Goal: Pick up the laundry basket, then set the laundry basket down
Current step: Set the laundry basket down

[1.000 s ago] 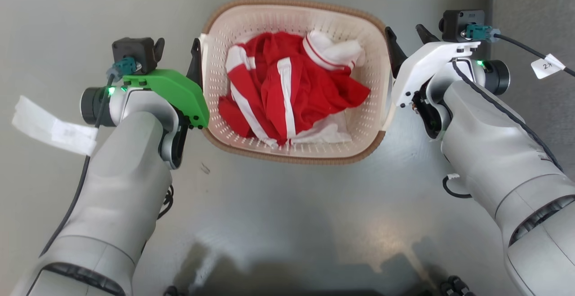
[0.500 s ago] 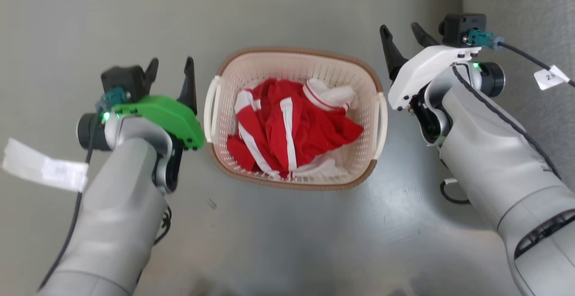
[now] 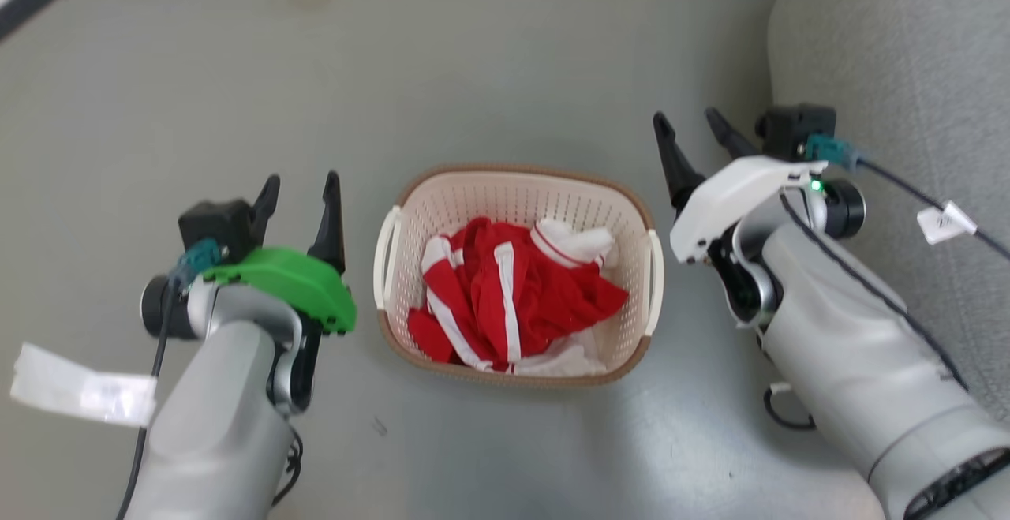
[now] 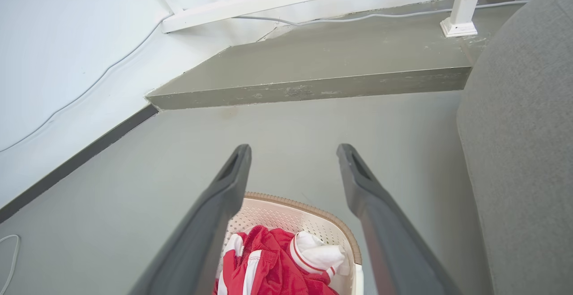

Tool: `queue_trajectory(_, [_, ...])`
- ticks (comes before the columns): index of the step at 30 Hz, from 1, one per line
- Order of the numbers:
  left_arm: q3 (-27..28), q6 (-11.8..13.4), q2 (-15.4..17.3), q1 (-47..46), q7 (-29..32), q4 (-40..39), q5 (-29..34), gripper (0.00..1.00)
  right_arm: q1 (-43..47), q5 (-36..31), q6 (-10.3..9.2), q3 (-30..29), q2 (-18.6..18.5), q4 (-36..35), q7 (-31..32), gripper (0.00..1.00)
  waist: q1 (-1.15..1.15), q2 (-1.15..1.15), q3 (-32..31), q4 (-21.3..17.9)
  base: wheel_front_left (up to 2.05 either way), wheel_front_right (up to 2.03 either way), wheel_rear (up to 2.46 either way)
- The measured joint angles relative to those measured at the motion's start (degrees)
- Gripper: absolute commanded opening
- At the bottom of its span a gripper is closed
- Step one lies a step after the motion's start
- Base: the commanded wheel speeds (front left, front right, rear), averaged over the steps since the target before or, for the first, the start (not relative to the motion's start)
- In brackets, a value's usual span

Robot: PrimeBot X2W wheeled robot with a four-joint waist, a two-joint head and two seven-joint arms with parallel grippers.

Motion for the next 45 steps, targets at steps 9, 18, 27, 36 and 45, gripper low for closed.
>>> queue_trajectory(9, [3.16, 0.01, 0.41, 8.10, 0.00, -5.08, 1.94, 1.00, 8.70, -3.72, -1.35, -2.94, -0.26, -6.94, -0.01, 1.00, 0.00, 0.00, -6.60, -0.30, 0.00, 0.00, 0.00])
queue_trajectory(18, [5.22, 0.58, 0.92, 16.18, 0.00, -9.20, 5.05, 1.00, 17.93, -6.65, -1.94, -4.98, -0.14, -12.74, -0.01, 1.00, 0.00, 0.00, -13.22, -0.62, 0.00, 0.00, 0.00])
queue_trajectory(27, [6.94, 1.78, 1.59, 25.20, 0.01, -13.18, 6.98, 1.00, 27.07, -8.55, -2.99, -6.91, 0.32, -17.28, -0.01, 1.00, 0.00, 0.00, -19.48, -1.08, 0.00, 0.00, 0.00])
queue_trajectory(36, [7.84, 2.11, 1.47, 30.00, 0.01, -17.56, 8.60, 1.00, 32.09, -10.69, -4.03, -9.35, 0.41, -22.61, 0.00, 1.00, 0.00, 0.00, -22.55, -1.48, 0.00, 0.00, 0.00])
queue_trajectory(45, [9.10, 2.79, 1.47, 33.20, 0.01, -21.48, 9.45, 1.00, 37.85, -12.25, -4.78, -12.07, 0.48, -26.39, 0.00, 1.00, 0.00, 0.00, -22.93, -1.92, 0.00, 0.00, 0.00])
